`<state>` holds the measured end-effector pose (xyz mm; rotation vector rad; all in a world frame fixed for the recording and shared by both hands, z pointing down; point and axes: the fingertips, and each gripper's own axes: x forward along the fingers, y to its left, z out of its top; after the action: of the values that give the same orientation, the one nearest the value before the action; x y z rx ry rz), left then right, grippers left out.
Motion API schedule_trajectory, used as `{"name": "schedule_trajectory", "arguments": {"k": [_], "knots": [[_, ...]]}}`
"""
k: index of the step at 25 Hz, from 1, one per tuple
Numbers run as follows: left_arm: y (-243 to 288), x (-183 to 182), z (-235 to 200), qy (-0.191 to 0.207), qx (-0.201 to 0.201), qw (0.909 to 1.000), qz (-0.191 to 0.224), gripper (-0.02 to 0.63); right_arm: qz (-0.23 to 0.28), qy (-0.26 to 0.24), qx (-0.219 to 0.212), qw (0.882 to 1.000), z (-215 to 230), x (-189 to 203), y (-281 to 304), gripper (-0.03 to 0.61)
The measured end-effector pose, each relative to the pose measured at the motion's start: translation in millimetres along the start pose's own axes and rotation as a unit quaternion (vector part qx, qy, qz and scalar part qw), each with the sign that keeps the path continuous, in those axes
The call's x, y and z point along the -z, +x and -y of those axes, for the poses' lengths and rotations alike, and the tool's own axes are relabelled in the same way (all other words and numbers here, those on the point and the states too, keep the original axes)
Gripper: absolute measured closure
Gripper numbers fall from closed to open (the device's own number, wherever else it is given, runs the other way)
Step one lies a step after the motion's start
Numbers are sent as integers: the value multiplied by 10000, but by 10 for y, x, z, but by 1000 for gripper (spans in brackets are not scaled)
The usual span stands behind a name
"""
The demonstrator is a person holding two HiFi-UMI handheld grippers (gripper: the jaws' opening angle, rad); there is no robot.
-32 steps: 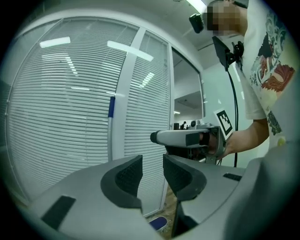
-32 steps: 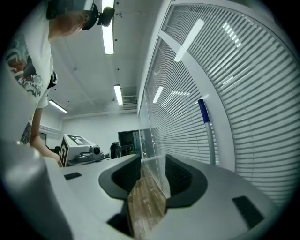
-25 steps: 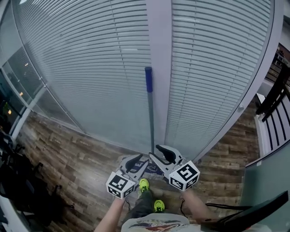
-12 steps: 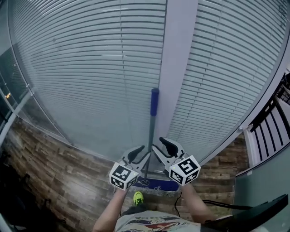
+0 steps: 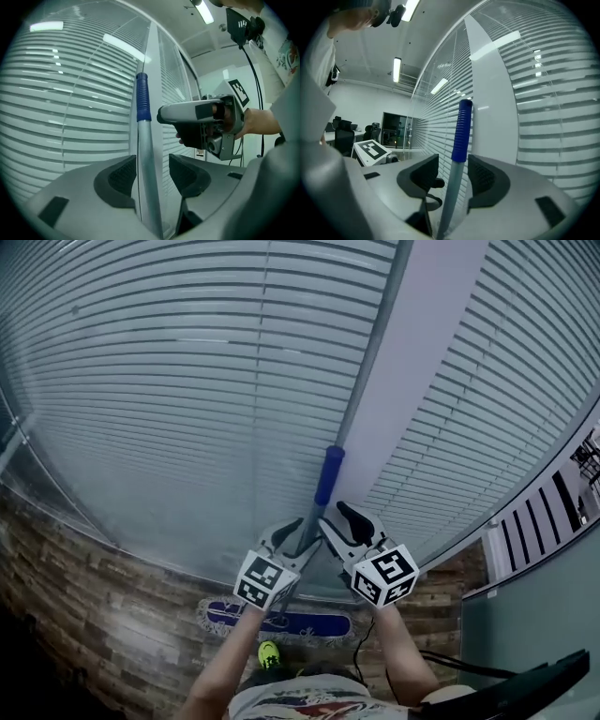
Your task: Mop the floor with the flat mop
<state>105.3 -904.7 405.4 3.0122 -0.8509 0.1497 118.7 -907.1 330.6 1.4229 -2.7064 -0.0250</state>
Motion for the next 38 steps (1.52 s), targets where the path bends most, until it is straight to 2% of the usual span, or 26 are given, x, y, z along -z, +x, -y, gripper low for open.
{"name": "schedule_trajectory", "arguments": {"k": [3,7,9,13,18,24,27,30,34,38], "knots": [[116,-79,38,-11,193,9998,61,420,-12,-48,62,10000,6,-107,-22,407],[353,37,-75,18,250,9997,10,422,7,-80,58,10000,91,-53,69,407],[433,88,-20,61,286,9996,-37,476,49,-57,28,10000,139,-36,40,407],[330,147,263,31,349,9994,28,480,279,-61,-40,9996,33,-101,-150,407],[-101,252,899,252,365,9990,-24,483,634,-171,-155,9977,-436,-158,-651,407],[-182,227,1108,268,265,9989,-265,484,629,-417,-460,9961,-532,-345,-754,411],[-440,289,1635,543,263,9975,-357,485,753,-439,-653,9941,-864,-294,-1294,417],[-739,314,2278,1031,560,9927,-296,483,1055,-123,-807,9911,-1194,-236,-1972,436],[-948,-20,2981,1477,904,9845,279,433,1156,-60,-984,9884,-1410,-204,-2728,440],[-1134,-209,3757,1771,1210,9762,313,413,1058,-142,-1355,9850,-1874,-157,-3386,442]]}}
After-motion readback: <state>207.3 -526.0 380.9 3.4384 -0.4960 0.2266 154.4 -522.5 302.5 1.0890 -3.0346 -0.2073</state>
